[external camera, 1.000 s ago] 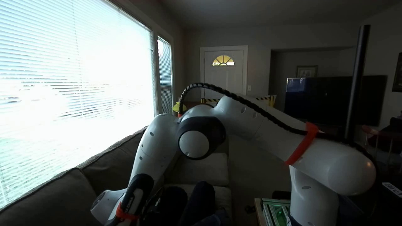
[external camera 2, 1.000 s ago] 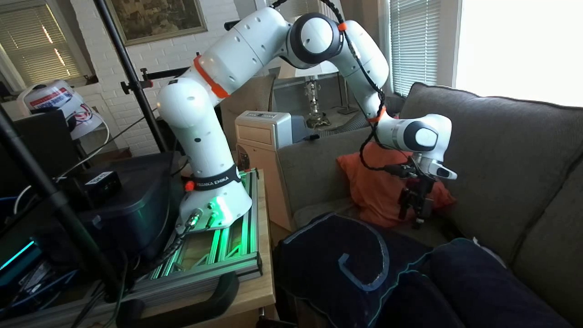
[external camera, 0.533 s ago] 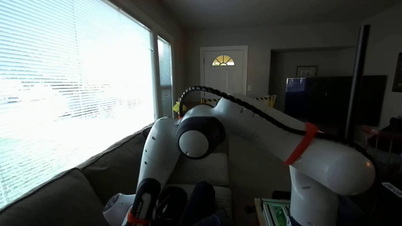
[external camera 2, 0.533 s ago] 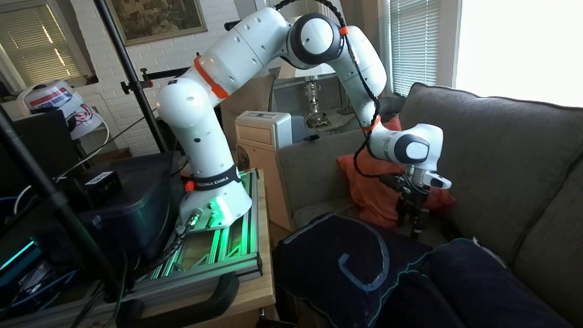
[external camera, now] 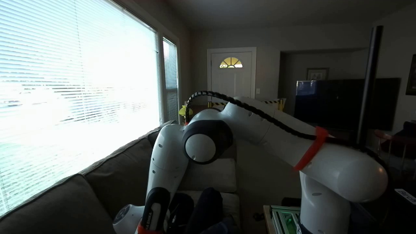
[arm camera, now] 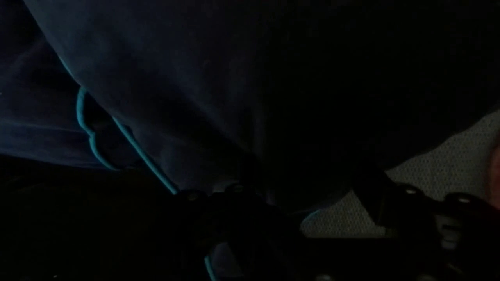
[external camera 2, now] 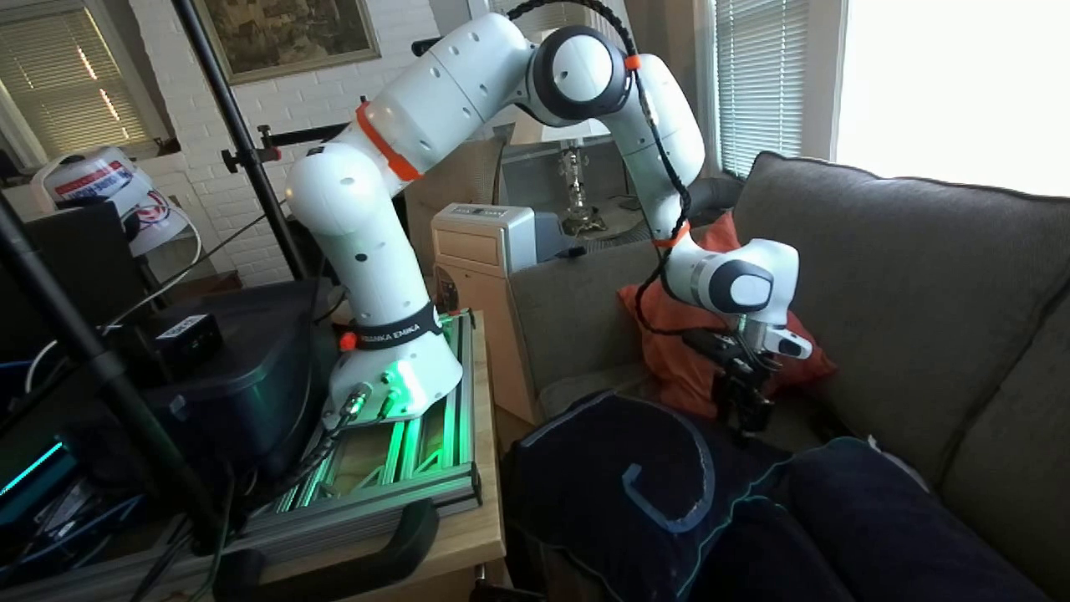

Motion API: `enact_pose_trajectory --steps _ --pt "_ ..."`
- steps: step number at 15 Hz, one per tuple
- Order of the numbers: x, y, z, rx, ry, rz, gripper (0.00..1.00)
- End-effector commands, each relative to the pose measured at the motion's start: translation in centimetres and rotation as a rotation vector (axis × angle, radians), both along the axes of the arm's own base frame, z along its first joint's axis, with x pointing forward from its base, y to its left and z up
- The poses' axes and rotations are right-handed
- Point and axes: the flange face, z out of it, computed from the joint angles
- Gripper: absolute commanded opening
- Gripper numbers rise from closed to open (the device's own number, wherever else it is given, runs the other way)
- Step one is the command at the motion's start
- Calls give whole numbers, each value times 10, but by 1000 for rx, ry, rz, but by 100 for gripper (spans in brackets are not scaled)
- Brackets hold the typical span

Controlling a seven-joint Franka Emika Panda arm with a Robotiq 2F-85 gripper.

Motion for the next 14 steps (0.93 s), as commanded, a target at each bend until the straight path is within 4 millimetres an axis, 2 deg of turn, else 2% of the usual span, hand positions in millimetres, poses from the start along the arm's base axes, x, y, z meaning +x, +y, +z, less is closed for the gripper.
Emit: enact_pose_trajectory --steps 1,5,6,10,14 --pt "-2 1 2 63 30 16 34" --pt "12 -1 24 131 57 3 3" --pt "18 1 36 166 57 8 0" --pt "44 13 77 273 52 65 1" --pt "55 33 107 352 92 162 1"
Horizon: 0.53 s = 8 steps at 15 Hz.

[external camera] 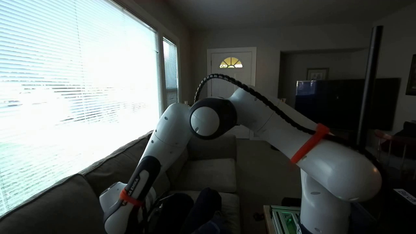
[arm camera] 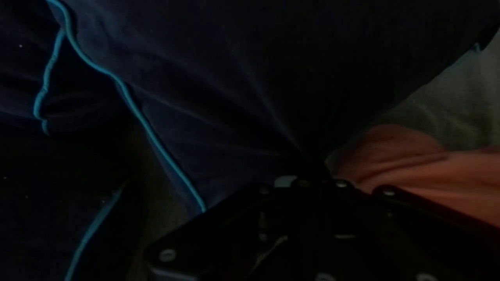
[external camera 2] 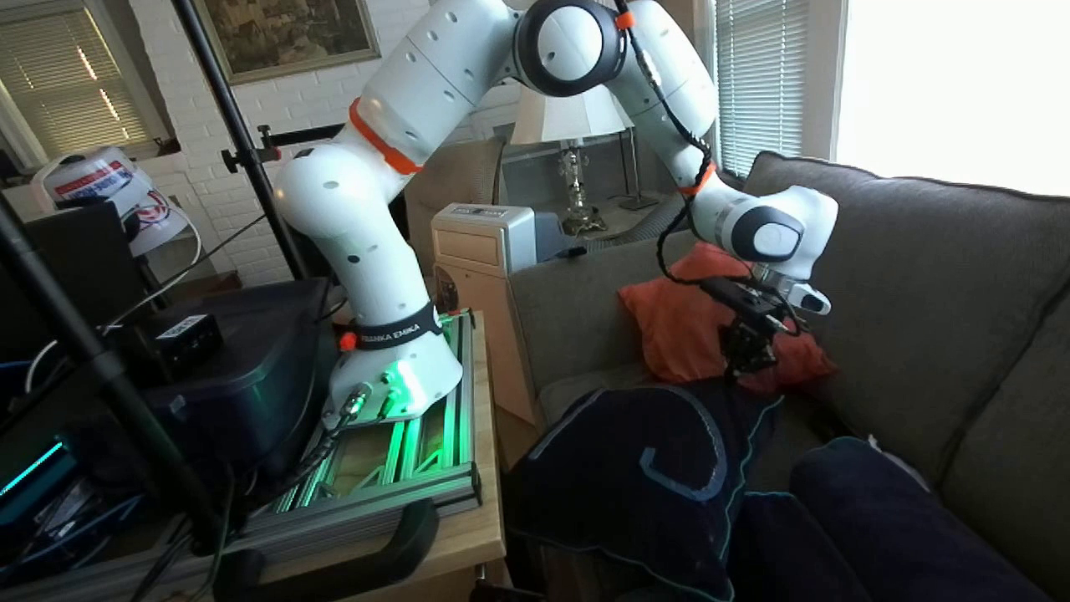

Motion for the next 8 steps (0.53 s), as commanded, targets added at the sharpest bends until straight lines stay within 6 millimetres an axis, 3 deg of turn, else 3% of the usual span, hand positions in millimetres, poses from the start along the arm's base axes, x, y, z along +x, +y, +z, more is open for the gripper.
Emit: enact_pose_trajectory --steps 1,4,8 --pt "16 19 34 94 19 79 1" --pt "20 30 52 144 57 149 1" --pt "34 43 94 220 48 230 1"
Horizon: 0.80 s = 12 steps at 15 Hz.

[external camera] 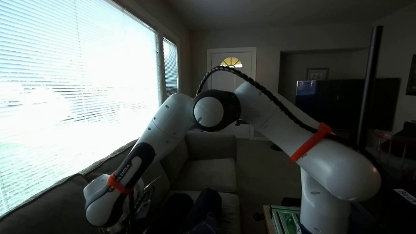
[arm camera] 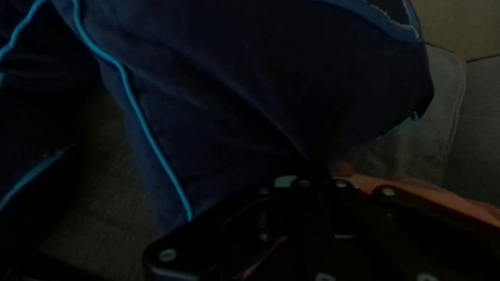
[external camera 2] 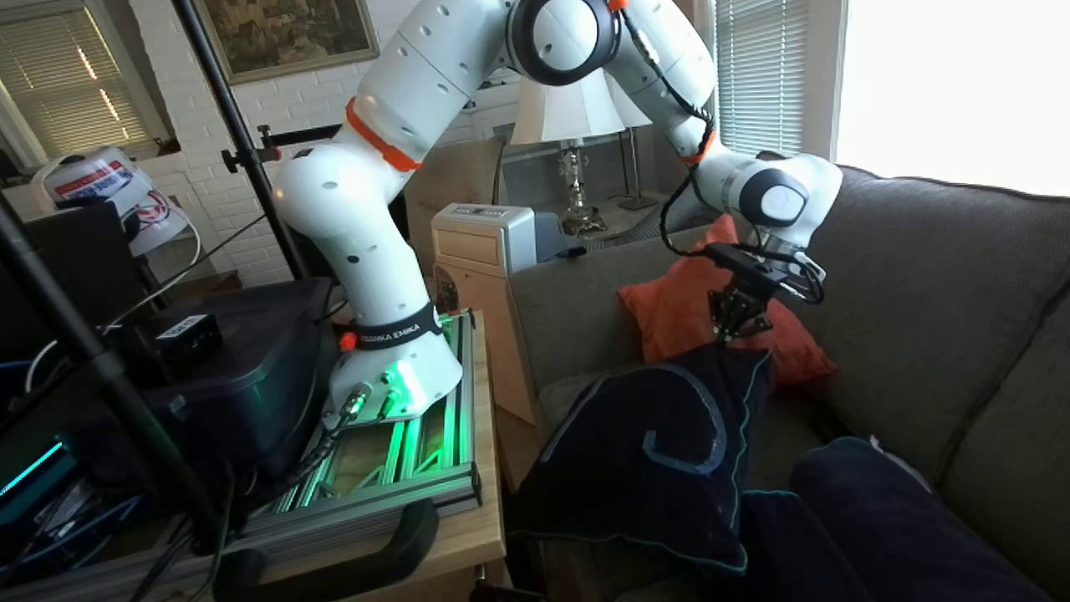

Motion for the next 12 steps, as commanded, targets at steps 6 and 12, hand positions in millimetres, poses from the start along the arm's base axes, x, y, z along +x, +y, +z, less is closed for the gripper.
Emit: enact_pose_trajectory --steps 6,12 --pt "48 51 102 185 -131 146 1" --pt "55 98 128 296 -169 301 1"
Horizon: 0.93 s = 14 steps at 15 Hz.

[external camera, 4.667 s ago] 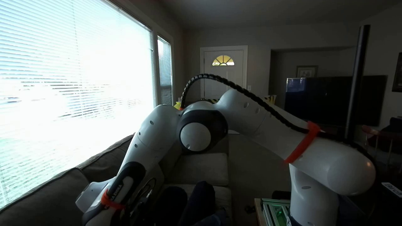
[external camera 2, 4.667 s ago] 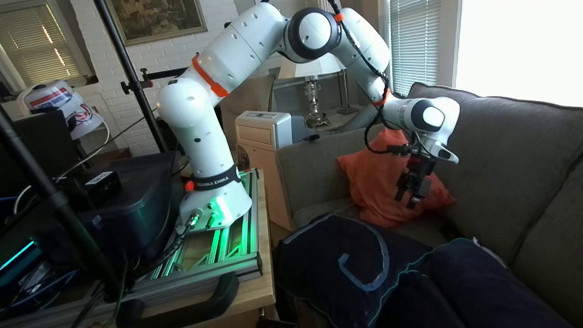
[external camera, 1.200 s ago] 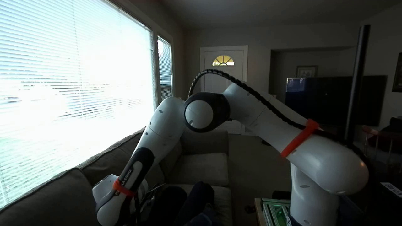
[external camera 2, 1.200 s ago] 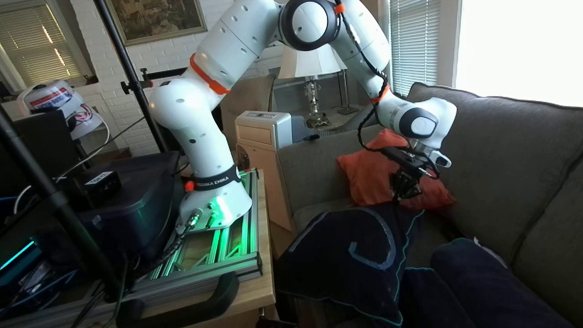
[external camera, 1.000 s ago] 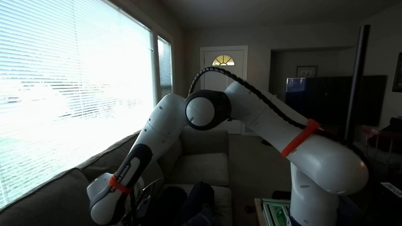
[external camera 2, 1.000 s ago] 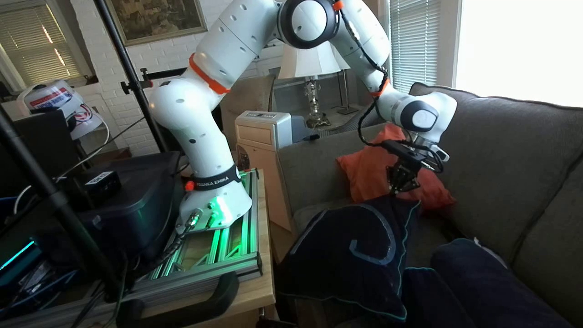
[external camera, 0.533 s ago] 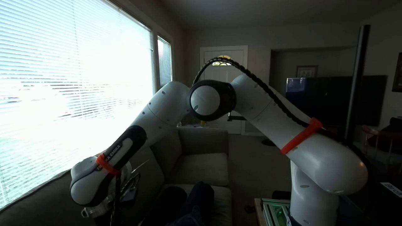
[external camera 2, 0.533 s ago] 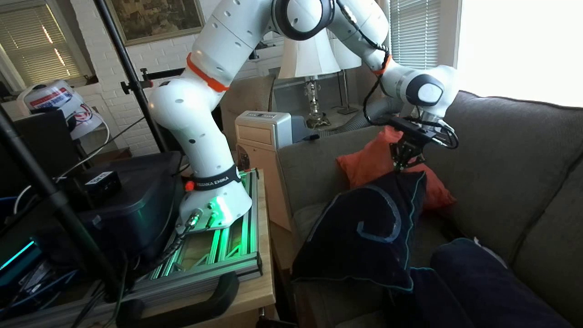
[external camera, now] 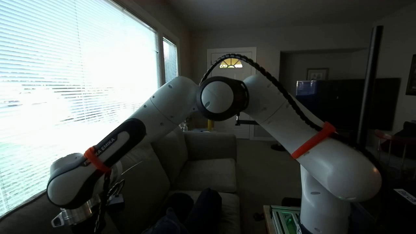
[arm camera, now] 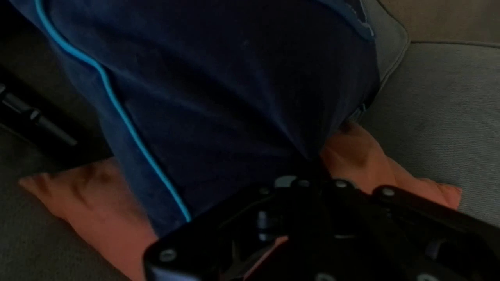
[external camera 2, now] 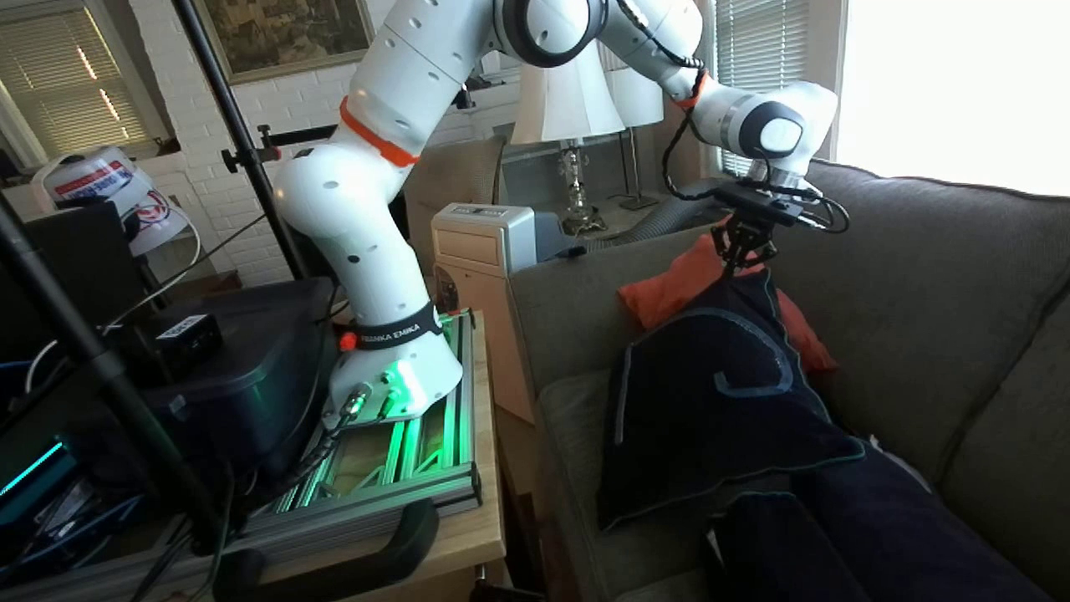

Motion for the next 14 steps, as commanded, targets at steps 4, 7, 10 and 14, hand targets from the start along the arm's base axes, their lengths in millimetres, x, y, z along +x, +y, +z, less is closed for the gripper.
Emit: enact_pose_trajectory --steps 4,7,10,14 --pt "17 33 47 130 -32 100 1" --pt "22 29 59 136 -39 111 1" --pt "24 28 77 154 -36 125 1" --pt "32 28 107 184 -62 114 1"
